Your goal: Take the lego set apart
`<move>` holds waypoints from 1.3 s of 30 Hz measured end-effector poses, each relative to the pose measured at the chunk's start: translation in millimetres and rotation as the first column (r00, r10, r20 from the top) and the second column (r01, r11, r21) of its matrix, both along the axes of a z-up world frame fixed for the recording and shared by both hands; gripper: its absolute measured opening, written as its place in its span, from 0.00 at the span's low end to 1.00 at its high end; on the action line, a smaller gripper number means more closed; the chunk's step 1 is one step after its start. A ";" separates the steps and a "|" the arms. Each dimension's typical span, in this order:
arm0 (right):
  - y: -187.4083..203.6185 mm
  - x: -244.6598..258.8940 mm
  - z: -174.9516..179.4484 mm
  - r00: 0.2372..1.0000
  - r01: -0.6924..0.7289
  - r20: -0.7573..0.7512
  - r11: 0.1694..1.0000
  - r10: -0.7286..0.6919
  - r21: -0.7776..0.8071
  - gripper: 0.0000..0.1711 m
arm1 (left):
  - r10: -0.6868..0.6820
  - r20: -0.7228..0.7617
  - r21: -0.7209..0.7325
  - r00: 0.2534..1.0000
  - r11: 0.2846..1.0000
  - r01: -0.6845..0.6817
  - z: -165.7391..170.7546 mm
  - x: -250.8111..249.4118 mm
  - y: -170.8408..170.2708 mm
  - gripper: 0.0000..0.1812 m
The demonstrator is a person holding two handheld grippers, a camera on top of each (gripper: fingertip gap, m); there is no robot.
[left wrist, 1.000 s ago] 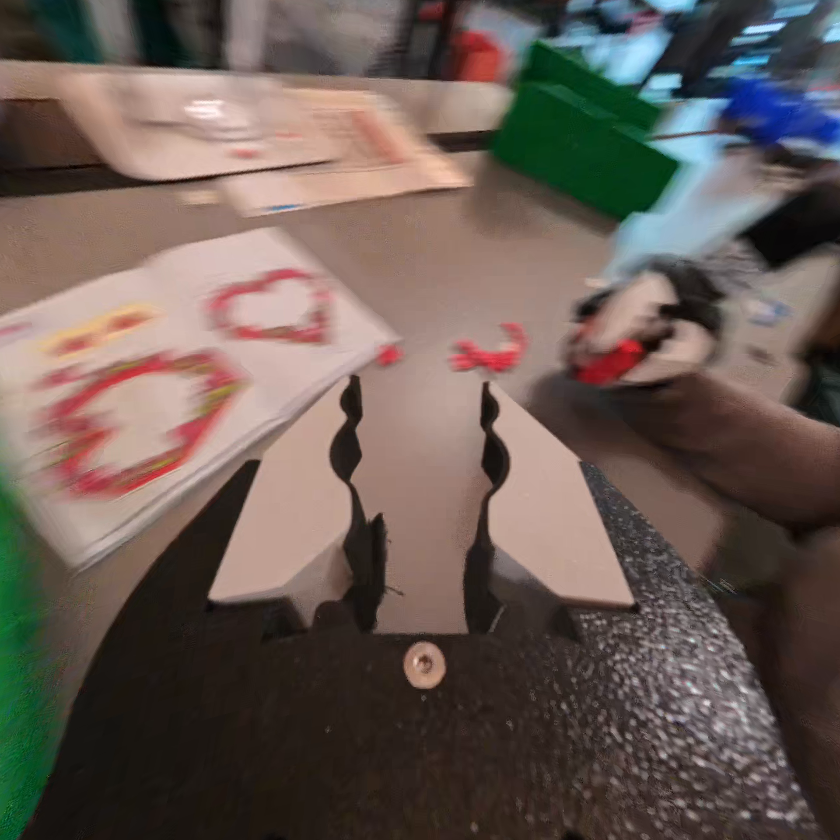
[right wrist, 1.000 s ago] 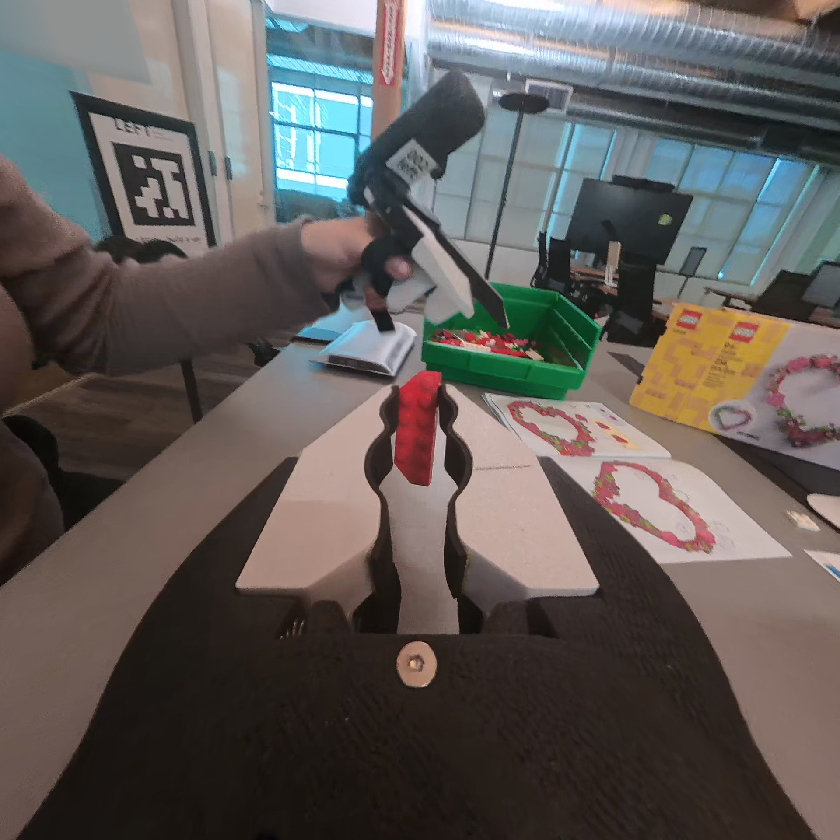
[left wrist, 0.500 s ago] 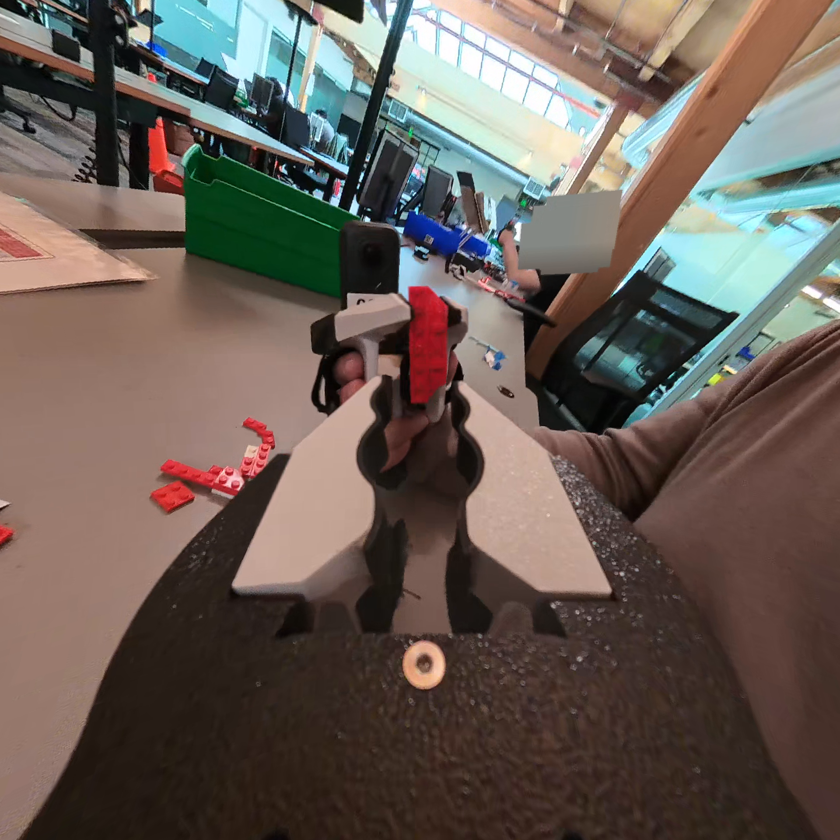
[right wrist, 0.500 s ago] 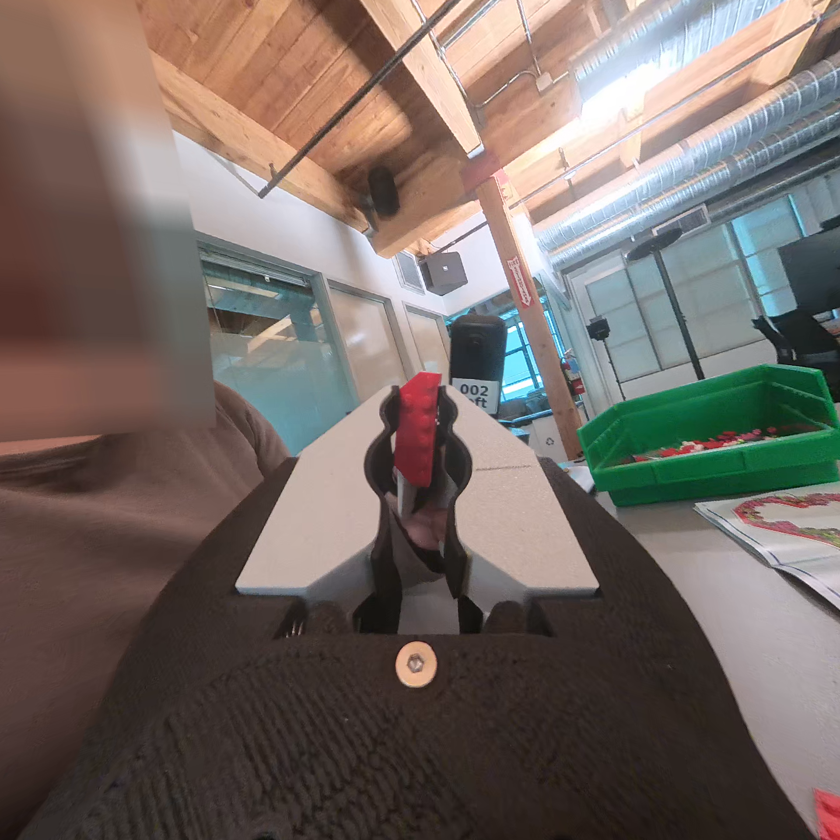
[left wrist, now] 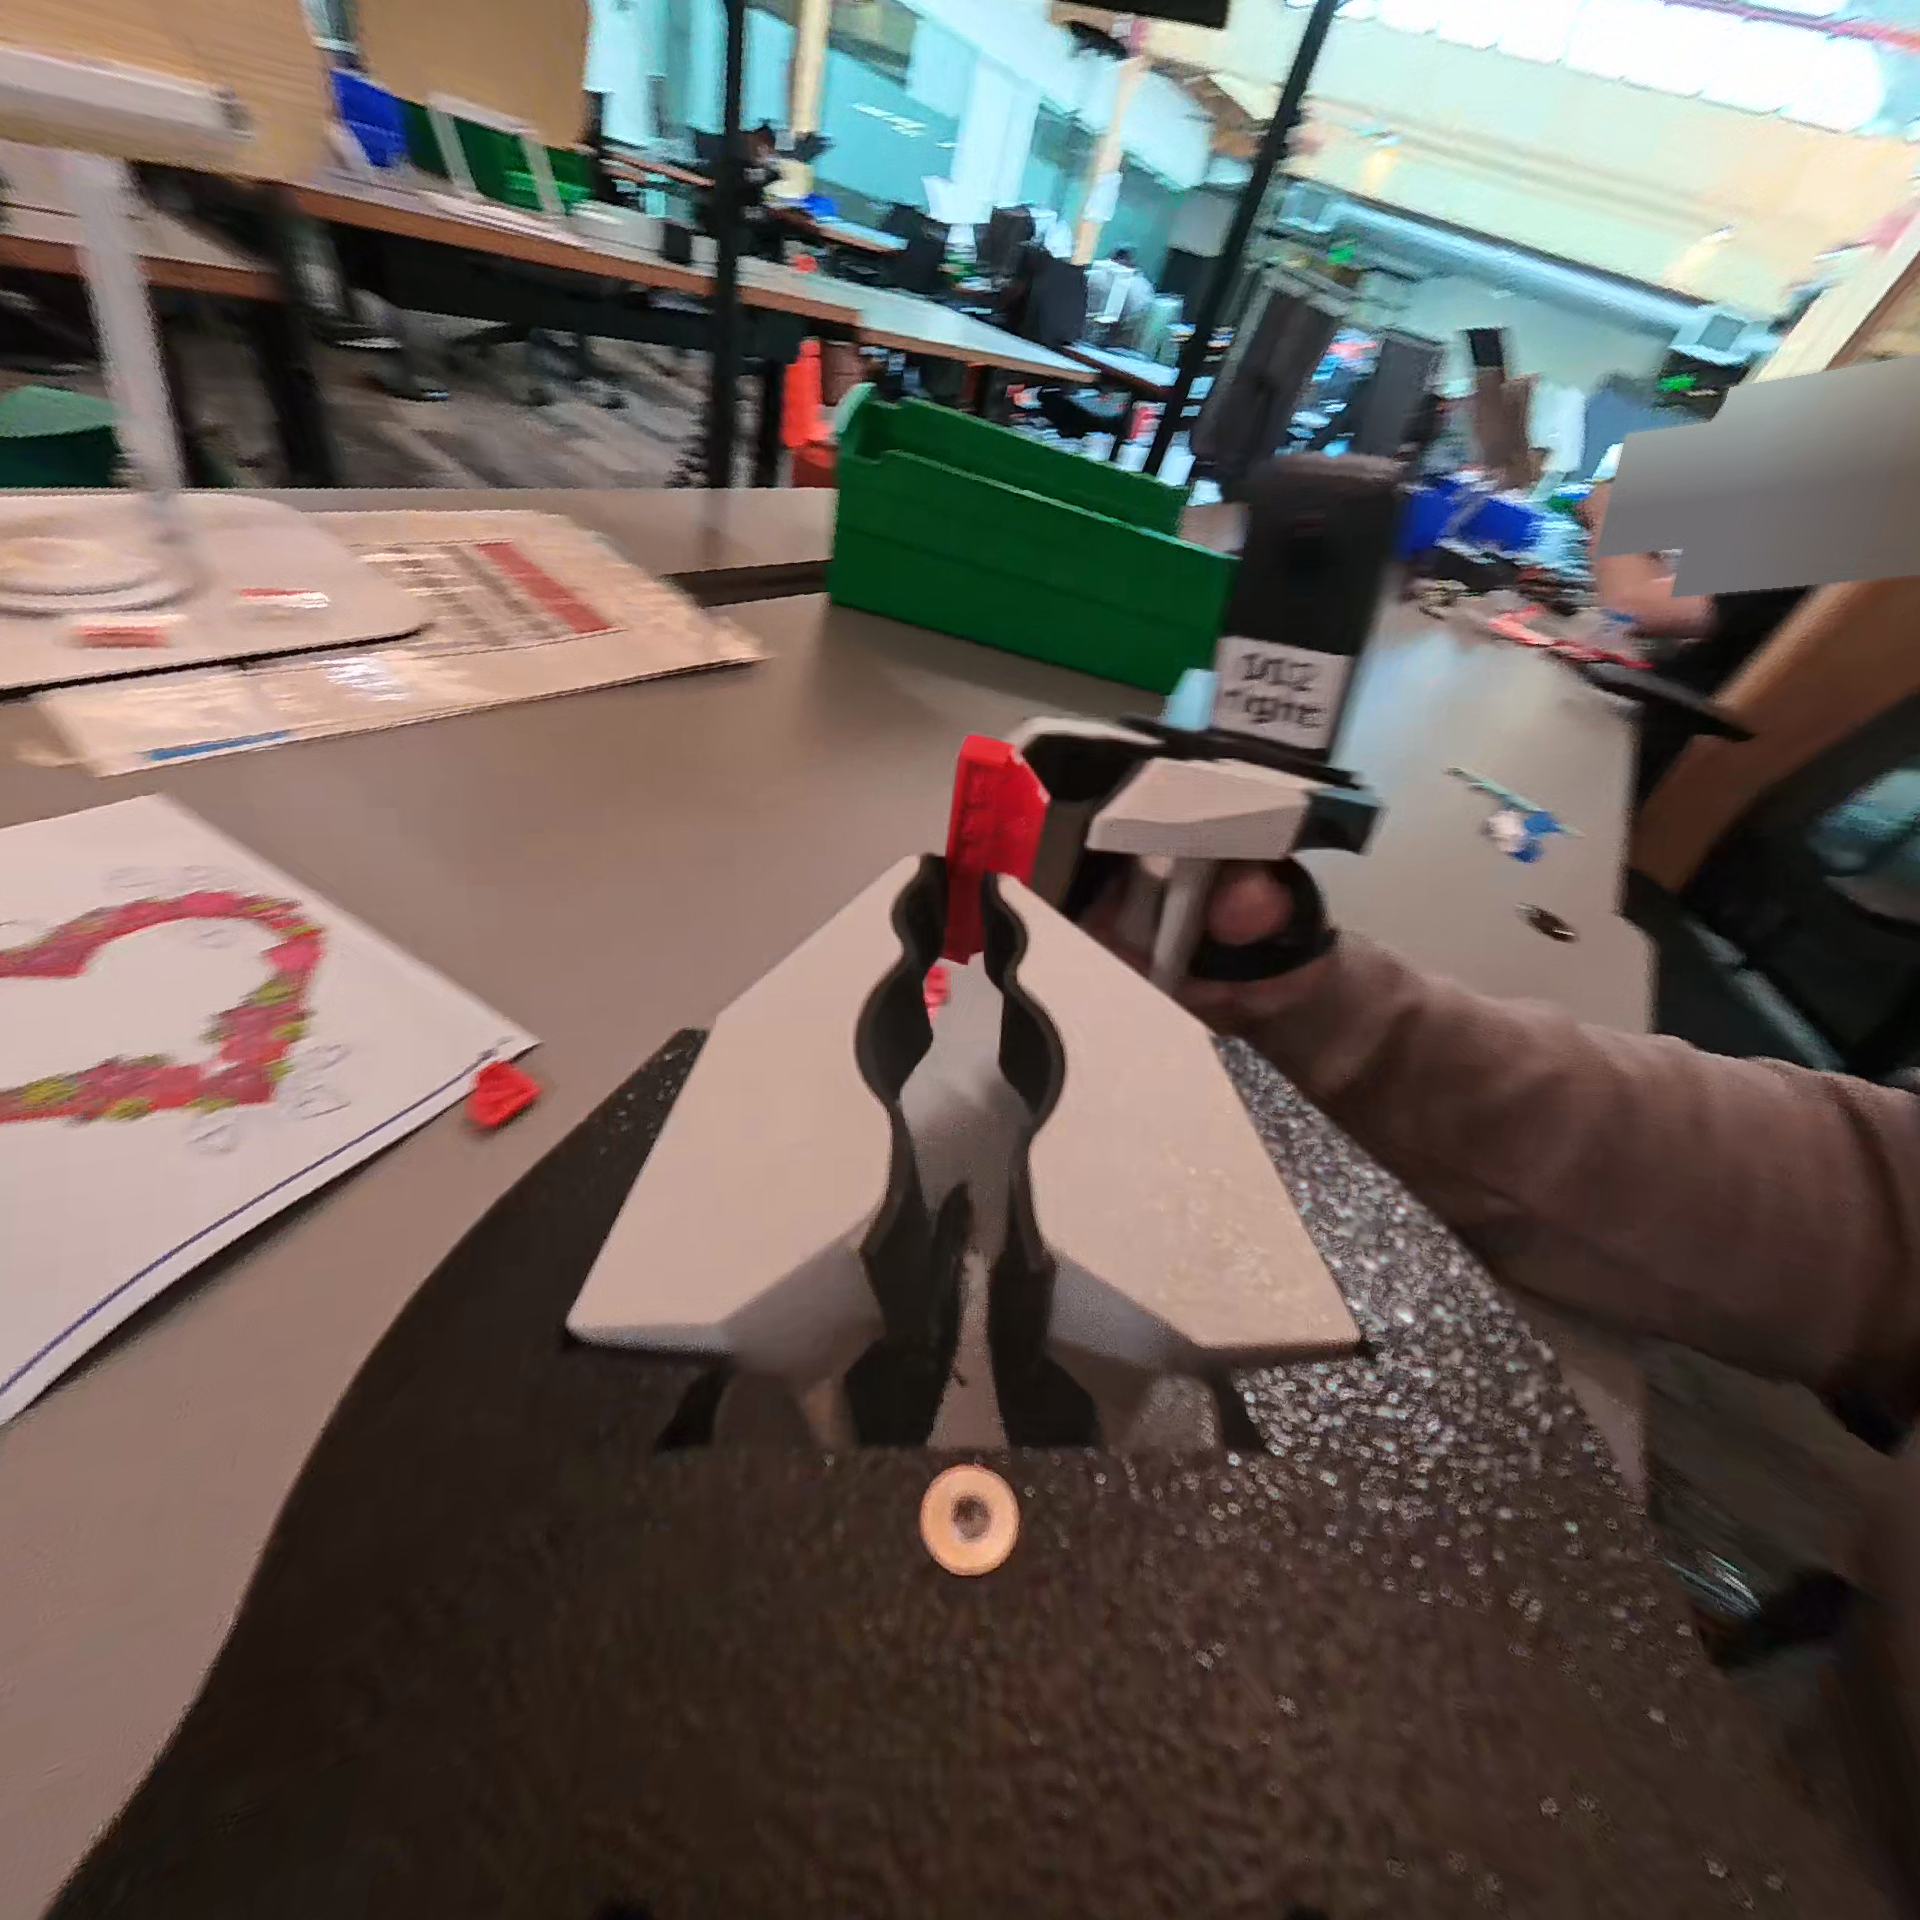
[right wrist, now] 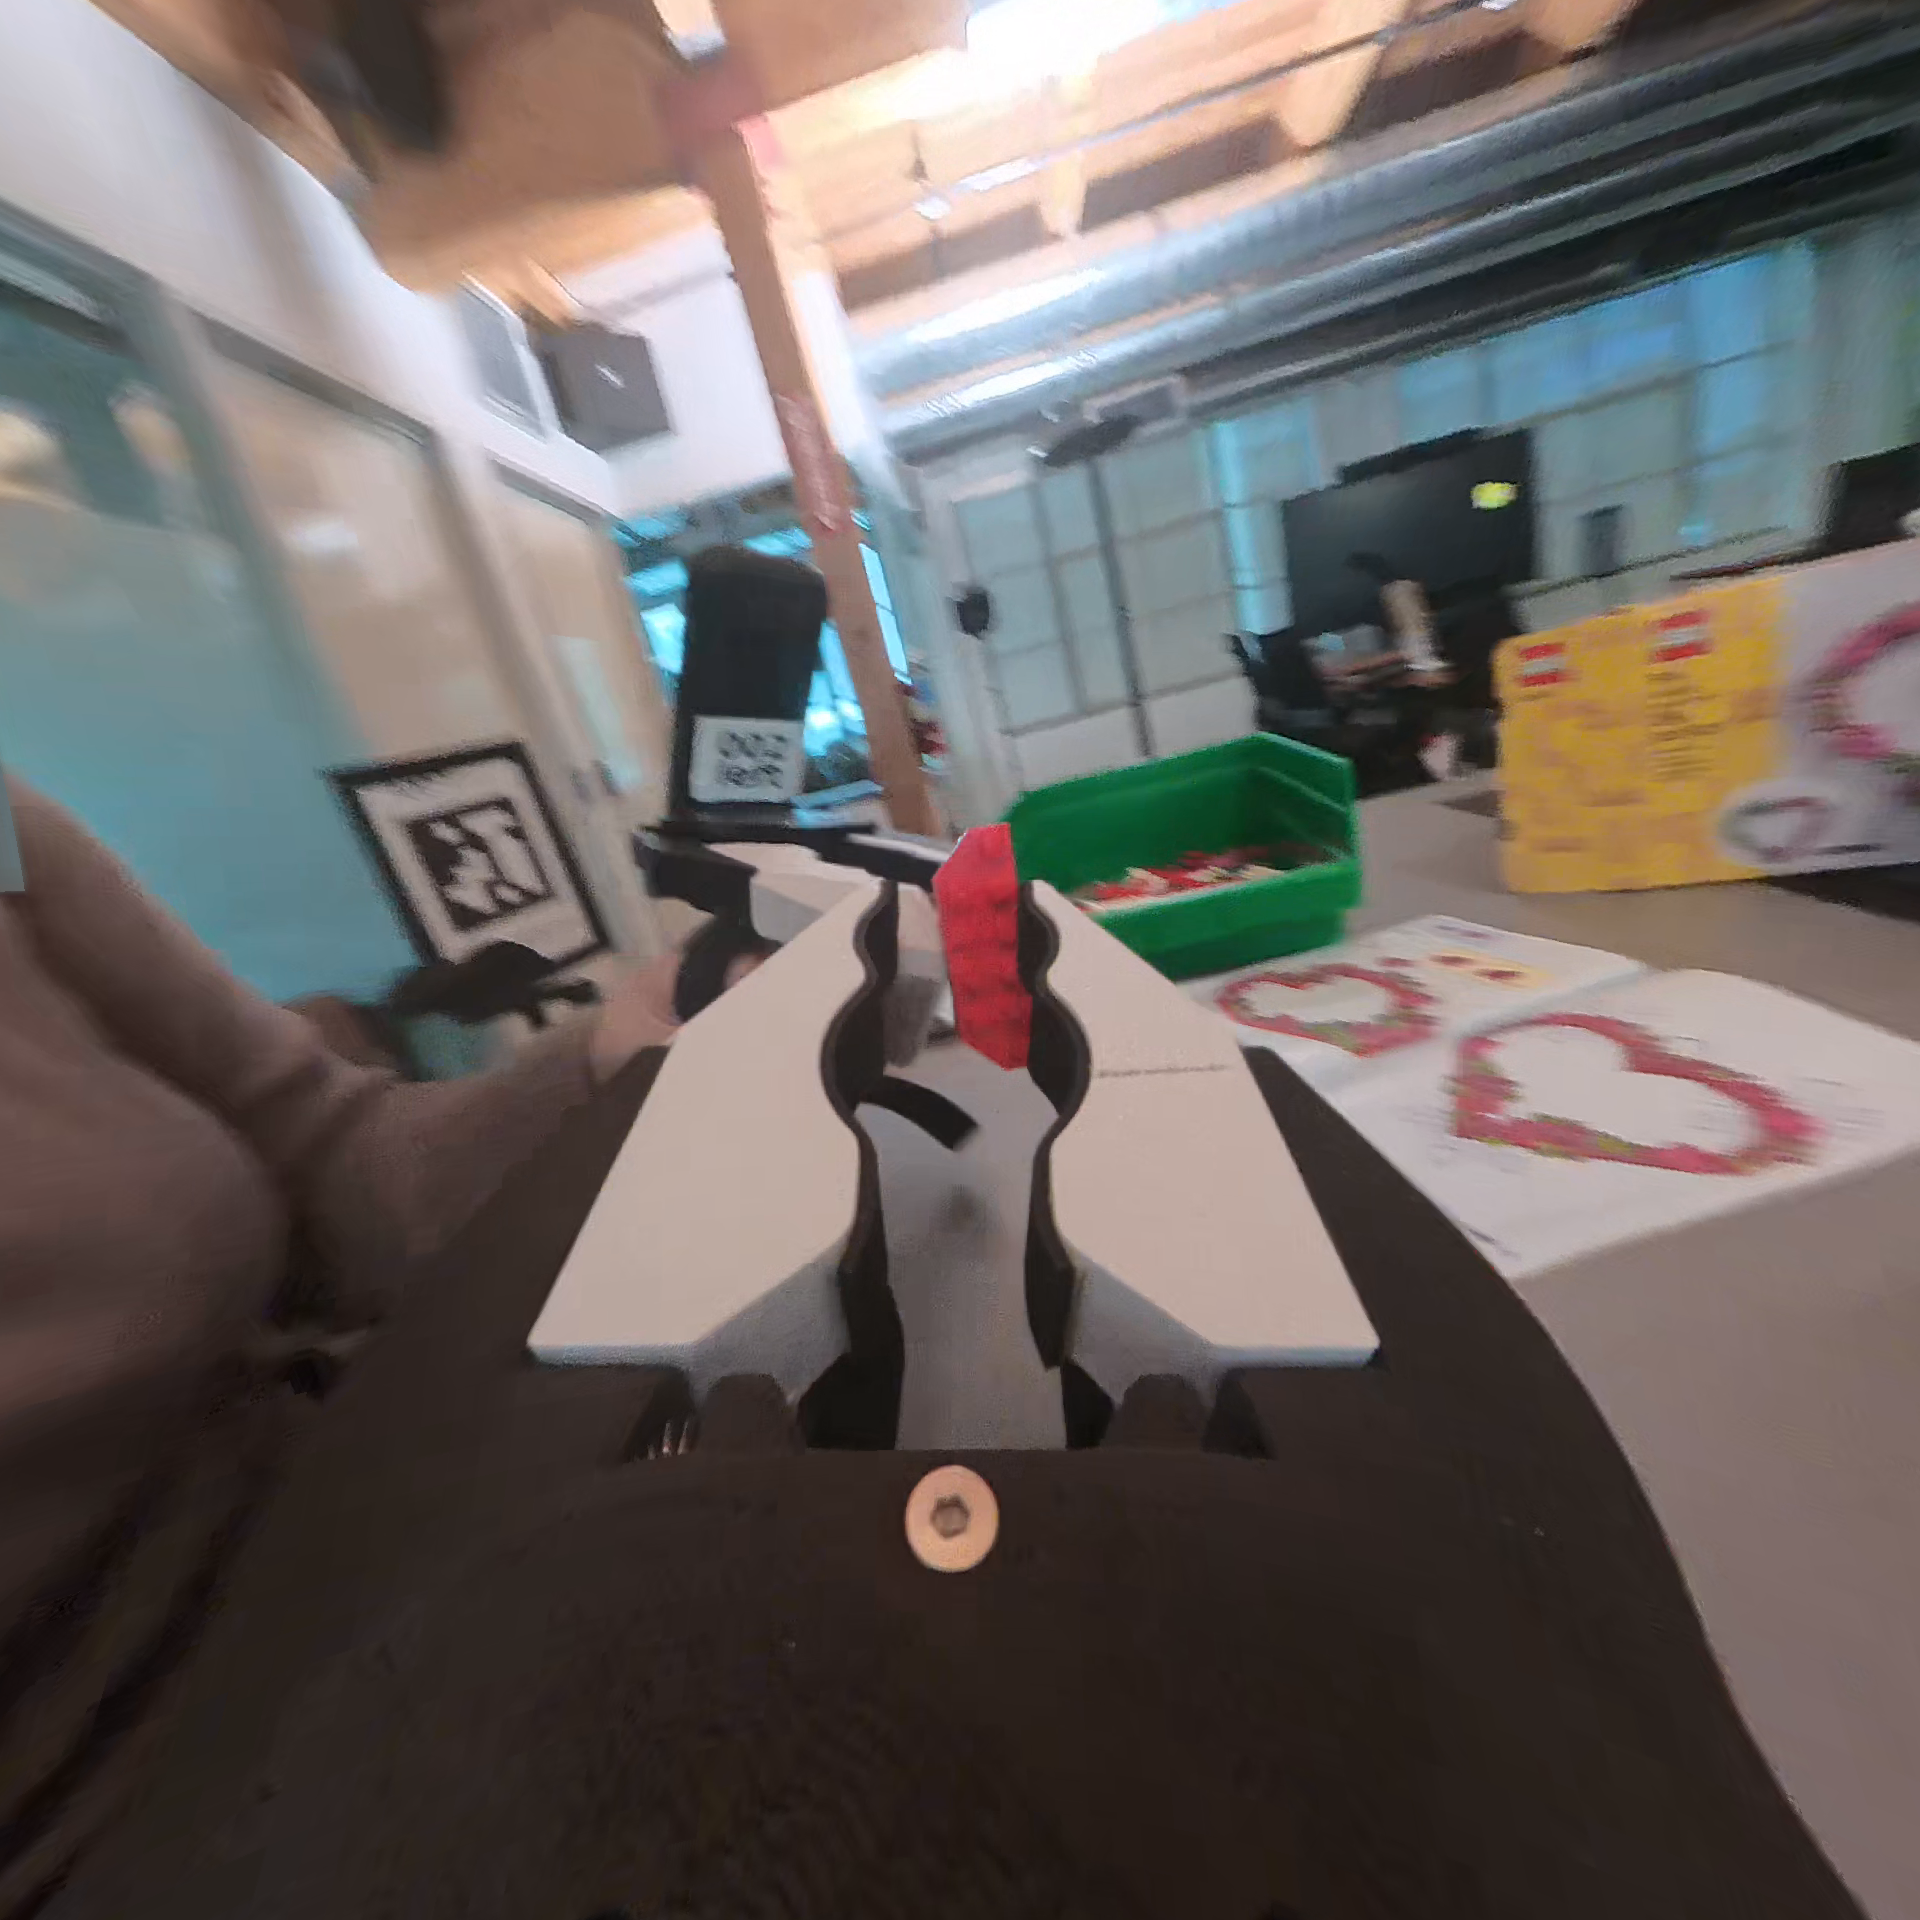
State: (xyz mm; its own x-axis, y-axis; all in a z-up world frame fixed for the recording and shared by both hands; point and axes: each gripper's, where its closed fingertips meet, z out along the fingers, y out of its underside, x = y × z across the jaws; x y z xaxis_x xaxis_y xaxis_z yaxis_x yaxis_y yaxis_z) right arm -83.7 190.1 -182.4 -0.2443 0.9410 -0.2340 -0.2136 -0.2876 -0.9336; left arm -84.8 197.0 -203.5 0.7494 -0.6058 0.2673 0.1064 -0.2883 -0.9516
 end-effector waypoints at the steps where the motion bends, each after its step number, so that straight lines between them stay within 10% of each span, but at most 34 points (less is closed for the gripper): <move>1: 1.8 -0.9 -1.8 0.999 0.039 0.022 0.998 -0.040 0.040 0.10 | 0.033 -0.013 0.000 0.999 0.999 -0.033 -2.1 -5.0 3.1 0.03; 18: 37.9 -11.9 -35.8 0.876 0.357 0.273 0.915 -0.398 0.189 0.00 | 0.153 -0.186 0.017 0.971 0.988 -0.152 -26.7 -27.7 12.7 0.00; 39: 7.0 -15.6 -37.6 0.961 0.077 0.255 0.988 -0.110 0.133 0.04 | -0.100 -0.020 0.019 0.995 0.995 0.100 -16.9 -11.8 -0.4 0.04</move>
